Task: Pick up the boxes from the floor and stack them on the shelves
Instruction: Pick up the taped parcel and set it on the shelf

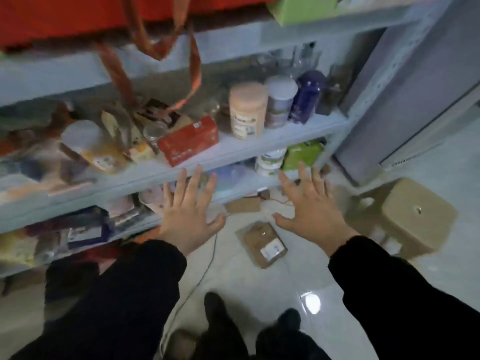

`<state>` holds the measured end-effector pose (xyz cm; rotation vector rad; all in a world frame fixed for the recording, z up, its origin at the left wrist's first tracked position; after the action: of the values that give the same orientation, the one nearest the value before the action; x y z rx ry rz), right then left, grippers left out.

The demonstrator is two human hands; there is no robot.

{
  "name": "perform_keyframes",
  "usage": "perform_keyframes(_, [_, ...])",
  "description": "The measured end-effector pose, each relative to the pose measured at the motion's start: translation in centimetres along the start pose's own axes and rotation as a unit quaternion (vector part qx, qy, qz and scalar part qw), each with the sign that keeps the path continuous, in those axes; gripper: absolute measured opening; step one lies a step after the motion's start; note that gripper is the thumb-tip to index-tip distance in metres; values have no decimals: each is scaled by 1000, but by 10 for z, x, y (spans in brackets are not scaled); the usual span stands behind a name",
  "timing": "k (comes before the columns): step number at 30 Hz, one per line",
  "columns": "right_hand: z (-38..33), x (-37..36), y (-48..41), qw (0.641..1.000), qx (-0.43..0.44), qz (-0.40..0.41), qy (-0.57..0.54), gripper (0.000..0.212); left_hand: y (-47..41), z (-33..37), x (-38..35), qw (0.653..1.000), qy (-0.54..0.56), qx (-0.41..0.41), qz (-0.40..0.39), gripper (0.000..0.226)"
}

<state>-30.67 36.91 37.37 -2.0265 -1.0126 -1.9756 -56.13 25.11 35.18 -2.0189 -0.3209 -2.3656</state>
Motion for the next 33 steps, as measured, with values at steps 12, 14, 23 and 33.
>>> perform_keyframes(12, [184,-208,48,945,-182,-206,-177,97,-62,145,-195,954,56,21,-293,85])
perform_keyframes(14, [191,-239,46,924,-202,-230,-229,96,-69,149,-226,943,69,27,-323,84])
perform_keyframes(23, [183,-426,-28,726,-335,-256,-543,86,-149,111,-424,887,114,71,-442,80])
perform_keyframes(33, [170,-685,-165,469,-459,-227,-719,98,-263,26,-677,848,211,188,-448,95])
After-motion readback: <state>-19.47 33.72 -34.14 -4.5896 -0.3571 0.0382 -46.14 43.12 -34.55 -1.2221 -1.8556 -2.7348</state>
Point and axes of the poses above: each hand's wrist, its own y-axis away from the middle knuckle, its own x-axis out of the back of the hand, z = x × y, the point moved 2 cm from there along -y, towards the middle knuckle, and after that the axes turned 11 degrees about -z, right-handed, at the moved point
